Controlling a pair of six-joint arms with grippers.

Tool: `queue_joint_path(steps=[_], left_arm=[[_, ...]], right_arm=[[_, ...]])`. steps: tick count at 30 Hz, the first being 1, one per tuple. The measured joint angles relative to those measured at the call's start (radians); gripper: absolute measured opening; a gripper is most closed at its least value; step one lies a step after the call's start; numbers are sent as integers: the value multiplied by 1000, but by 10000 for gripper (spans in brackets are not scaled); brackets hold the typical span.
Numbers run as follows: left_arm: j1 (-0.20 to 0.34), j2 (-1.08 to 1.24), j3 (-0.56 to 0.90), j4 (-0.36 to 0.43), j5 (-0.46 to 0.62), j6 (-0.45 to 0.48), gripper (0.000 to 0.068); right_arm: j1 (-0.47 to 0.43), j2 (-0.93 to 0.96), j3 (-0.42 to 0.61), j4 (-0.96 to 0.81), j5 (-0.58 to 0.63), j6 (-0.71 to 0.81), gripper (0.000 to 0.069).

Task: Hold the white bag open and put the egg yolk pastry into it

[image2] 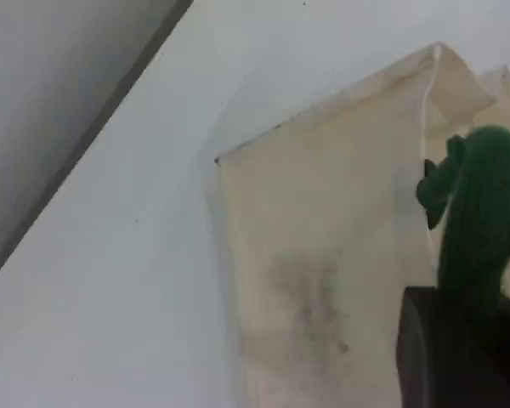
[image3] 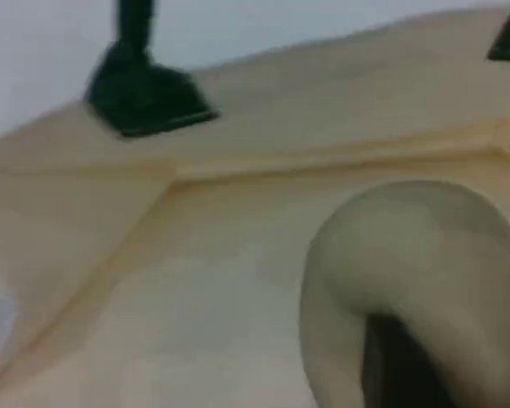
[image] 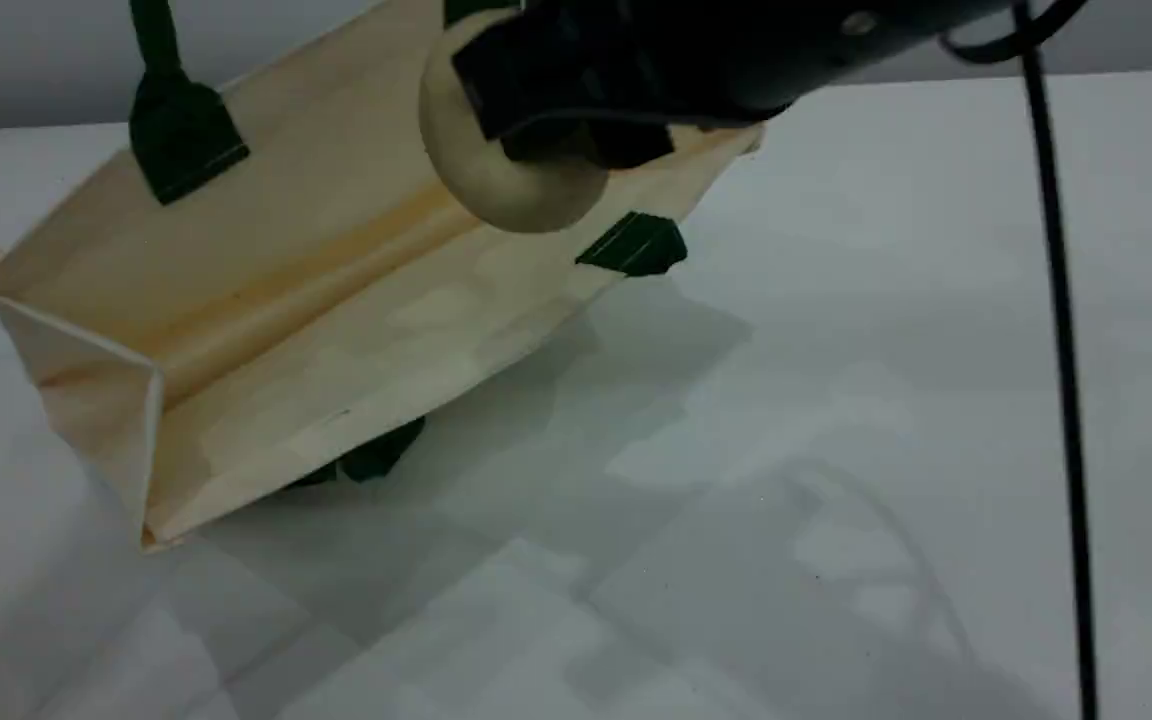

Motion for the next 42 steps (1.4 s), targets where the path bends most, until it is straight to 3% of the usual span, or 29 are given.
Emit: queue_joint_path(steps=[3, 17, 30, 32, 39, 42], left_arm=[[0, 0, 0, 1, 0, 0, 94], [0, 0, 0, -2, 0, -20, 94], [0, 0, 0, -3, 0, -20, 94], [0, 0, 0, -3, 0, -20, 94], [0, 0, 0, -3, 1, -20, 94], [0, 0, 0, -3, 0, -20, 94]], right_arm=[[0, 68, -45, 1, -42, 0, 225], [0, 383, -315, -29, -31, 0, 222], [0, 428, -342, -25, -54, 8, 226], [0, 428, -342, -25, -34, 8, 269], [-4, 405, -342, -24, 23, 7, 548], [-5, 376, -342, -25, 62, -6, 598]])
